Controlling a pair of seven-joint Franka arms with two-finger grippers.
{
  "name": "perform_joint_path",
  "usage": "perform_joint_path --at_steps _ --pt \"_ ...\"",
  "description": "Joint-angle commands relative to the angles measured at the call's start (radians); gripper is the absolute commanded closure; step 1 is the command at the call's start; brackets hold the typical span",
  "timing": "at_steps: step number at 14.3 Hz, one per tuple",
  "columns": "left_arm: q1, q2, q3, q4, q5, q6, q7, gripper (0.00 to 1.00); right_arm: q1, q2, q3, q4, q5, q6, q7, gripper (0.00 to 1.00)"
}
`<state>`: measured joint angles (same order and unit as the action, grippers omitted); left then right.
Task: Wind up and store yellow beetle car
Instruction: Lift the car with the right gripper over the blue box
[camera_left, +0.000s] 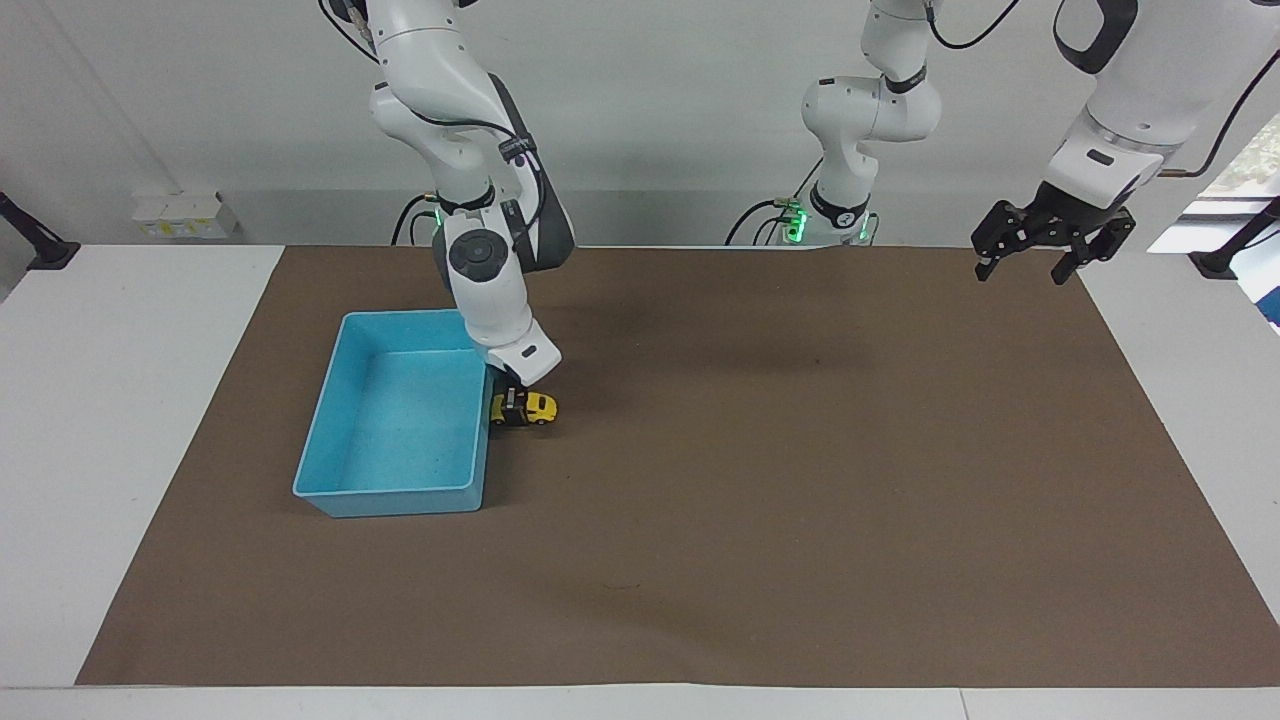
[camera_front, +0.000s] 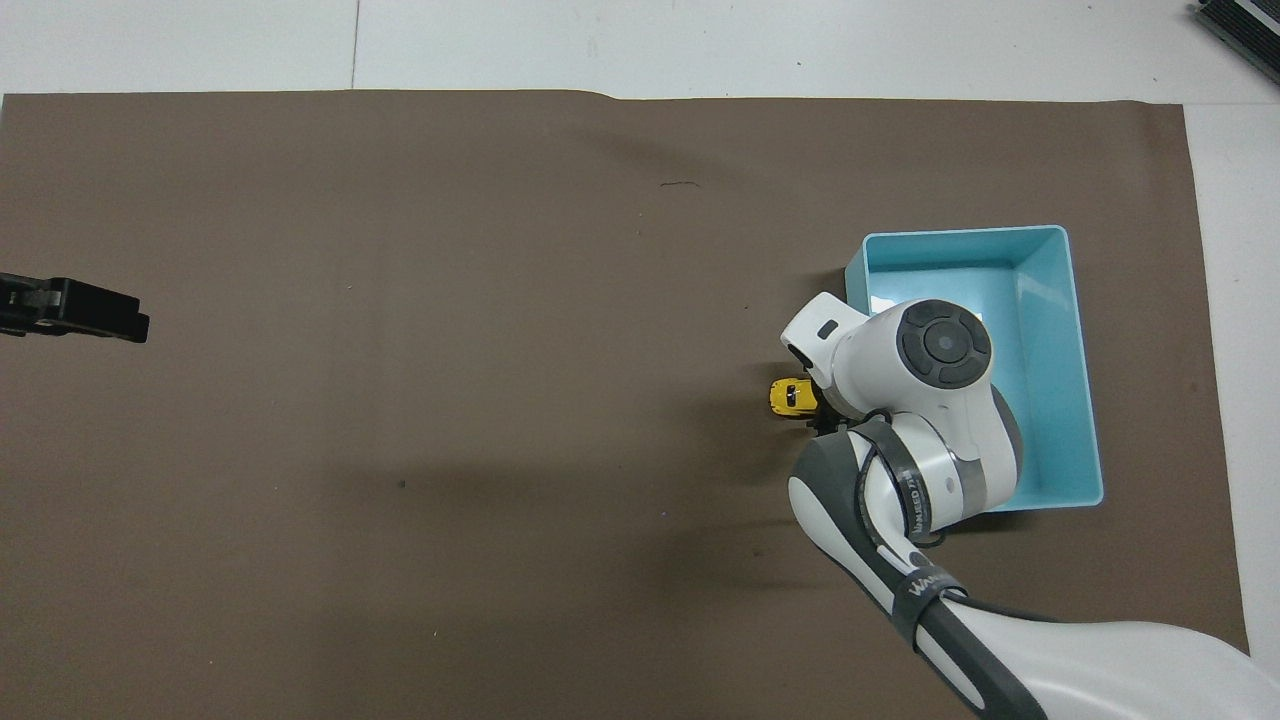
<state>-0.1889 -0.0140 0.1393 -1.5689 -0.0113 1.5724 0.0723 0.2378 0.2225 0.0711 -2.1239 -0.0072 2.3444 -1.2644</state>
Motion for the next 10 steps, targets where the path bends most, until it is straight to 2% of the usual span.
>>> perform_joint_path --at_steps 1,2,3,10 --pt "0.011 0.003 -0.009 0.010 0.022 -0.018 -0.011 0.00 -0.009 0.003 0.004 -0.007 -0.016 0.018 -0.035 0.69" --pt "0.011 0.003 -0.009 0.012 0.024 -0.018 -0.011 0.00 -0.009 0.005 0.004 -0.004 -0.016 0.016 -0.035 0.76" --pt "0.011 0.003 -0.010 0.012 0.024 -0.018 -0.011 0.00 -0.008 0.008 0.004 -0.001 -0.017 0.013 -0.036 0.78" --pt "0.011 0.003 -0.009 0.010 0.024 -0.018 -0.011 0.00 0.005 0.012 0.007 0.114 -0.011 -0.052 -0.027 0.80"
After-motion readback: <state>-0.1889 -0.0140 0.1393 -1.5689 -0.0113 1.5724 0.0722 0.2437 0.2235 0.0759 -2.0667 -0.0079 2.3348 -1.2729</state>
